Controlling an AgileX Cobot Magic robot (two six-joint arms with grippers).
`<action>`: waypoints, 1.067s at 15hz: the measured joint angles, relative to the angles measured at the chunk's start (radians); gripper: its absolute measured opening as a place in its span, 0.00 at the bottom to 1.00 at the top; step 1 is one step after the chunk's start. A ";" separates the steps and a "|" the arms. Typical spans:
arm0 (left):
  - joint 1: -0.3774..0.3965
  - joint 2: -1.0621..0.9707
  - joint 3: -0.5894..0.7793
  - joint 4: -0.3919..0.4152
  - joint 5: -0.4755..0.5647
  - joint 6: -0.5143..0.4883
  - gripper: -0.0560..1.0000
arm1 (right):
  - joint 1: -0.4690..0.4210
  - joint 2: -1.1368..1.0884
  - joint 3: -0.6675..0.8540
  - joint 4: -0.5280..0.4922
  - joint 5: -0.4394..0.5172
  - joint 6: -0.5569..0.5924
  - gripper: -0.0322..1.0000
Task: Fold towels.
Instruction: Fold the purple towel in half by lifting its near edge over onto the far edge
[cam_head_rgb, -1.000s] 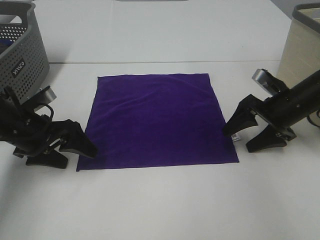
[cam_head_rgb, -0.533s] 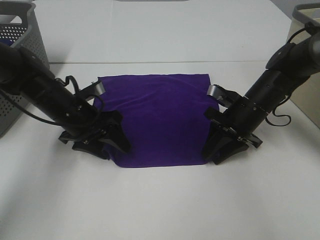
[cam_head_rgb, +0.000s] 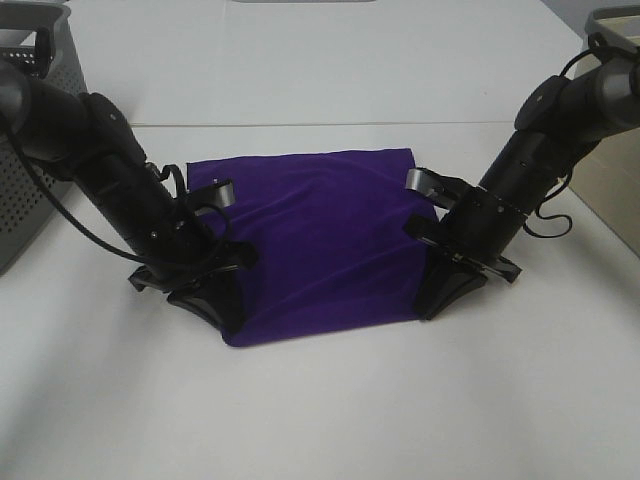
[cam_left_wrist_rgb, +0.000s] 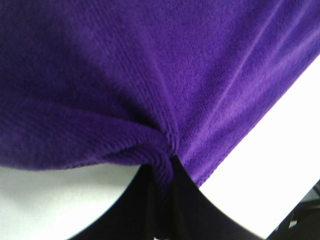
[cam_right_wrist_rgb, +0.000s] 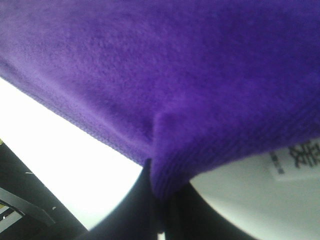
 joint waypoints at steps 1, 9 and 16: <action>0.000 -0.009 0.000 0.028 0.015 0.000 0.05 | 0.000 -0.006 0.000 0.006 -0.007 0.001 0.06; -0.006 -0.200 -0.066 0.186 0.017 -0.062 0.05 | 0.007 -0.196 -0.080 0.039 -0.034 0.049 0.06; -0.004 -0.004 -0.416 0.297 -0.003 -0.123 0.05 | 0.006 -0.002 -0.493 -0.005 -0.057 0.103 0.06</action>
